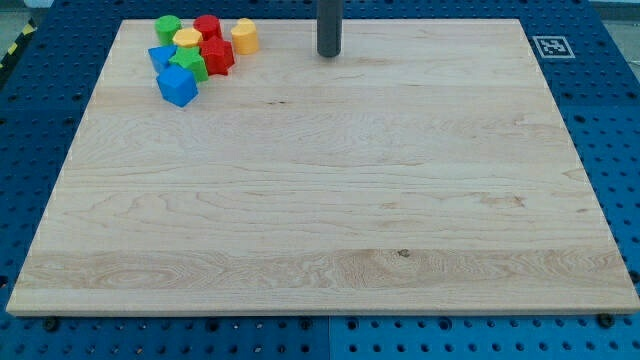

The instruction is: Push the red circle into the red star

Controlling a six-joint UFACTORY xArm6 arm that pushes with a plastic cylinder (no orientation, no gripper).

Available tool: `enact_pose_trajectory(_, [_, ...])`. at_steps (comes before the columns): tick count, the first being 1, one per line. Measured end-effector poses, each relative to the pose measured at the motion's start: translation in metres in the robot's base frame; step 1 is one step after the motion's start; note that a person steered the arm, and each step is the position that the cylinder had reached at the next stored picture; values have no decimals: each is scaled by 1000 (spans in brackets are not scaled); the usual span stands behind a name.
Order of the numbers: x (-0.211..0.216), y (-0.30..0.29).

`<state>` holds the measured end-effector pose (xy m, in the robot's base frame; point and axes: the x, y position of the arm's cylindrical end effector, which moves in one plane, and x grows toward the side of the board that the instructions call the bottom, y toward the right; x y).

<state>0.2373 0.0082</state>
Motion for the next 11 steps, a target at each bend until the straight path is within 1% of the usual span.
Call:
enact_pose_trajectory(1, [-39, -5])
enact_pose_trajectory(2, [-44, -34])
enact_pose_trajectory(3, [-45, -84])
enact_pose_trajectory(4, [-46, -115])
enact_pose_trajectory(5, [-45, -131])
enact_pose_trajectory(6, [-46, -161])
enact_pose_trajectory(7, [-45, -169])
enact_pose_trajectory(9, [0, -169])
enact_pose_trajectory(11, [25, -169])
